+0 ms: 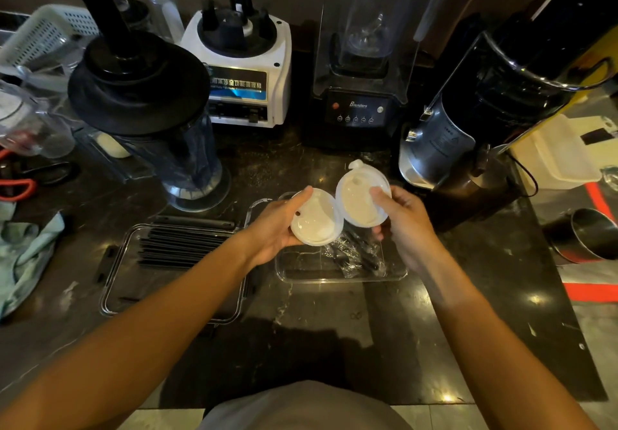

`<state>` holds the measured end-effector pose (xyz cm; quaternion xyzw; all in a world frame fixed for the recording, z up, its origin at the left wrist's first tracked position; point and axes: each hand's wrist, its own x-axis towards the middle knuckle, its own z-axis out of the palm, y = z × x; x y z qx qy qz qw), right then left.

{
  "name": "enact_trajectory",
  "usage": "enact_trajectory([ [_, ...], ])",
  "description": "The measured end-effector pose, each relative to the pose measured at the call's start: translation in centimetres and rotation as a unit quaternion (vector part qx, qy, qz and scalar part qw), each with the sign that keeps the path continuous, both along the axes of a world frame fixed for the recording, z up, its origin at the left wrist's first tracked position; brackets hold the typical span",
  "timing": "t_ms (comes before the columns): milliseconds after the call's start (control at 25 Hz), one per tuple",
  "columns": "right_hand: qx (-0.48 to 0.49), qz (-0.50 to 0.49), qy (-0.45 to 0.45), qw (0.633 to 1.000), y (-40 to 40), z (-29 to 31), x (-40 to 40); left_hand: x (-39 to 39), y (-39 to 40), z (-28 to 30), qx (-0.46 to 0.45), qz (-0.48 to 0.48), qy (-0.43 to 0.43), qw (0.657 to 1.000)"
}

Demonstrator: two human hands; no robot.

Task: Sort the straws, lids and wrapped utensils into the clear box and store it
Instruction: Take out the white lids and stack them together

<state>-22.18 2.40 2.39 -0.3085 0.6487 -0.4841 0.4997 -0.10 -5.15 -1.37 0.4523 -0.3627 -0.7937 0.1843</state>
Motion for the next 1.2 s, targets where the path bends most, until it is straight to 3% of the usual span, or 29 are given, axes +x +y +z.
enact_trajectory([
  [160,-0.035,0.043,0.036,0.998,-1.0,0.9,-0.4,-0.4,-0.4,1.5,0.007,-0.052,0.025,0.998],
  [360,-0.028,0.142,0.142,0.979,-0.5,-0.1,0.9,-1.2,0.3,2.0,-0.017,-0.069,0.014,0.997],
  [720,-0.054,0.056,0.262,0.962,0.1,-2.5,2.7,-0.8,1.4,1.1,-0.045,-0.098,0.038,0.993],
  [920,-0.04,0.029,0.369,0.928,0.6,-2.7,3.6,-1.1,1.9,0.8,-0.063,-0.069,0.019,0.995],
  [1200,0.119,0.122,0.182,0.968,0.6,-2.4,4.0,-0.8,2.0,-0.3,-0.047,-0.069,0.013,0.996],
])
